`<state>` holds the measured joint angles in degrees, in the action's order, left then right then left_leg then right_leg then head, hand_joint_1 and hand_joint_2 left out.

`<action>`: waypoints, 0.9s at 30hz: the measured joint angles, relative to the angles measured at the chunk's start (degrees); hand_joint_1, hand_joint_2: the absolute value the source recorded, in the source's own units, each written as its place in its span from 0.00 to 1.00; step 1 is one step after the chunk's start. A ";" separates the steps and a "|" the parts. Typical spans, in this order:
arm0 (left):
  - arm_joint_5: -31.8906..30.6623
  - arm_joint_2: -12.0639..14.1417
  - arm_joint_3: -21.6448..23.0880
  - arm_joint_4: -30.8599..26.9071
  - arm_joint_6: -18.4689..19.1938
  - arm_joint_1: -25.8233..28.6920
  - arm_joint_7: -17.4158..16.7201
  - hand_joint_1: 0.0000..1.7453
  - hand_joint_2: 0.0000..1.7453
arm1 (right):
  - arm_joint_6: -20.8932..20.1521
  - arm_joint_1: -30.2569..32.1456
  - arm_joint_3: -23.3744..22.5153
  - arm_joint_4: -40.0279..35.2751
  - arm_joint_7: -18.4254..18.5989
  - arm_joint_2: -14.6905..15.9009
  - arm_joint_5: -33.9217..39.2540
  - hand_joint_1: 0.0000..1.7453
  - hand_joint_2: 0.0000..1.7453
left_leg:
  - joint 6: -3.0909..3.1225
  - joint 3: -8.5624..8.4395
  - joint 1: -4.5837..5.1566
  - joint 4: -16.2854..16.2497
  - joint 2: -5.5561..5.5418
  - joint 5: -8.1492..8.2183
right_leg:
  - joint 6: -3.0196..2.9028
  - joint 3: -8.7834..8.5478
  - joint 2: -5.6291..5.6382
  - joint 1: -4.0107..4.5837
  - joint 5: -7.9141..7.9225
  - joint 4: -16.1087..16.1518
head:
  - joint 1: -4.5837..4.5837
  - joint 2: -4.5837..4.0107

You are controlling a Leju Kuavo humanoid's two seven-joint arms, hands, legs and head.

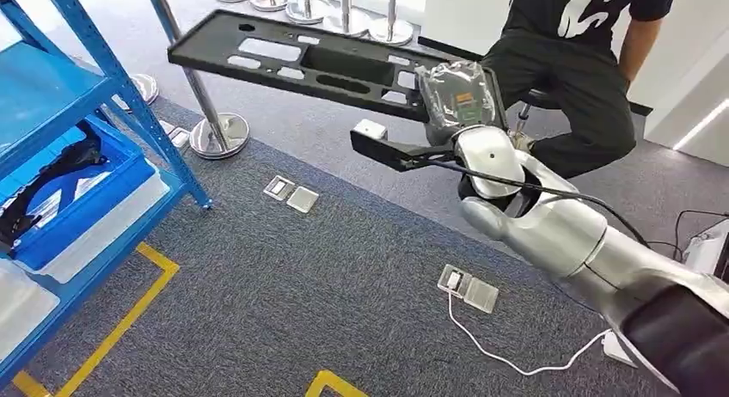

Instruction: Take the parts from the cabinet and place them on the table.

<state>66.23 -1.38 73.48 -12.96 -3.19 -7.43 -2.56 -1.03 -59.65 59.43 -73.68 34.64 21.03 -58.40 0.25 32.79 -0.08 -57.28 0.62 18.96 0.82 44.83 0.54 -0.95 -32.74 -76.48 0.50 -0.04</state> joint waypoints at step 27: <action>-0.04 0.24 0.00 0.04 0.66 -0.09 0.20 0.00 0.00 | 0.26 -2.51 -0.22 0.11 -0.17 -0.20 1.90 1.00 1.00 | -0.31 0.15 -0.21 -0.57 -1.78 0.47 | -0.64 -5.32 1.11 0.33 5.54 13.21 | 0.81 0.00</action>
<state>66.18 -1.14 73.48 -12.92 -2.54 -7.52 -2.36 -0.77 -62.16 59.21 -73.57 34.47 20.83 -56.50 -0.06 32.94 -0.29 -57.86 -1.16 19.43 0.18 39.51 1.65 -0.62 -27.20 -63.28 1.31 -0.04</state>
